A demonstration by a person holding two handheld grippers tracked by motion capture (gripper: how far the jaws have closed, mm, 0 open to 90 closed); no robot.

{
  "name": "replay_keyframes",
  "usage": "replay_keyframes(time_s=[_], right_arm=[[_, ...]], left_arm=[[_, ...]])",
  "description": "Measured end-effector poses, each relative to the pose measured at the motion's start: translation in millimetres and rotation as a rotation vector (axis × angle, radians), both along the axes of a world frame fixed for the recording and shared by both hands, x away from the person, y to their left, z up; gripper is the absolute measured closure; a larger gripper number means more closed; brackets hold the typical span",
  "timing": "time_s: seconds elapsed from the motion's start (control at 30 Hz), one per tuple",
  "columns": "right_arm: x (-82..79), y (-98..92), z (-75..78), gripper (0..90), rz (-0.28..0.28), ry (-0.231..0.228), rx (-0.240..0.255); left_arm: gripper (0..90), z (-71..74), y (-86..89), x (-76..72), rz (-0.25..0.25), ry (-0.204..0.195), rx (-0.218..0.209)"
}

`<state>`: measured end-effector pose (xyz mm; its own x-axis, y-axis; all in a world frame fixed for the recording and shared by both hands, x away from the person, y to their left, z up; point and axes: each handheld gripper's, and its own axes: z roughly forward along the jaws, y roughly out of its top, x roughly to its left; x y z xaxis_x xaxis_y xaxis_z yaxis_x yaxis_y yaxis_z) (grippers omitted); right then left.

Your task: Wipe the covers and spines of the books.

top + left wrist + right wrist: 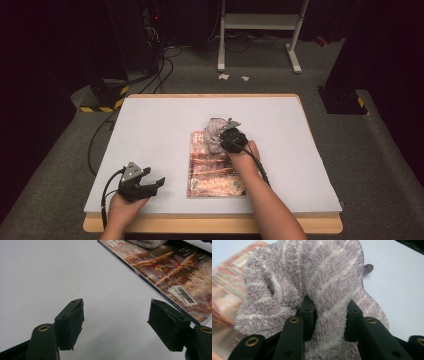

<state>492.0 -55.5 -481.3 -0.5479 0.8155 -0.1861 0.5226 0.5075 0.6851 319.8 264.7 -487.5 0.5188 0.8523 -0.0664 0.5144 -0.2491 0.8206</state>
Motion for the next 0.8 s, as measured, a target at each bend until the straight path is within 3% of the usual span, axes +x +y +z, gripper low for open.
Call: replay_keyframes(time_s=[0.3, 0.37, 0.47, 0.67, 0.8], right_arm=[[-1.5, 36.1, -3.5, 68.3, 0.052, 0.005, 0.042], [-1.2, 46.2, -2.2, 68.3, 0.072, 0.007, 0.027], [-1.6, 65.1, -2.3, 68.3, 0.103, 0.015, 0.044], [-1.3, 73.6, -2.7, 68.1, 0.112, 0.015, 0.041], [1.3, 61.8, -2.5, 67.8, 0.100, 0.021, 0.044]], left_arm=[[28.5, -0.9, -2.3, 0.8, -0.011, 0.005, 0.005], [28.5, -0.8, -2.8, 0.7, -0.012, 0.004, 0.003], [28.5, -0.6, -2.2, 0.4, -0.012, 0.003, 0.003], [28.5, -0.2, 0.6, 0.2, -0.008, 0.002, -0.003], [28.5, -0.2, 1.5, 0.3, -0.007, 0.002, -0.003]])
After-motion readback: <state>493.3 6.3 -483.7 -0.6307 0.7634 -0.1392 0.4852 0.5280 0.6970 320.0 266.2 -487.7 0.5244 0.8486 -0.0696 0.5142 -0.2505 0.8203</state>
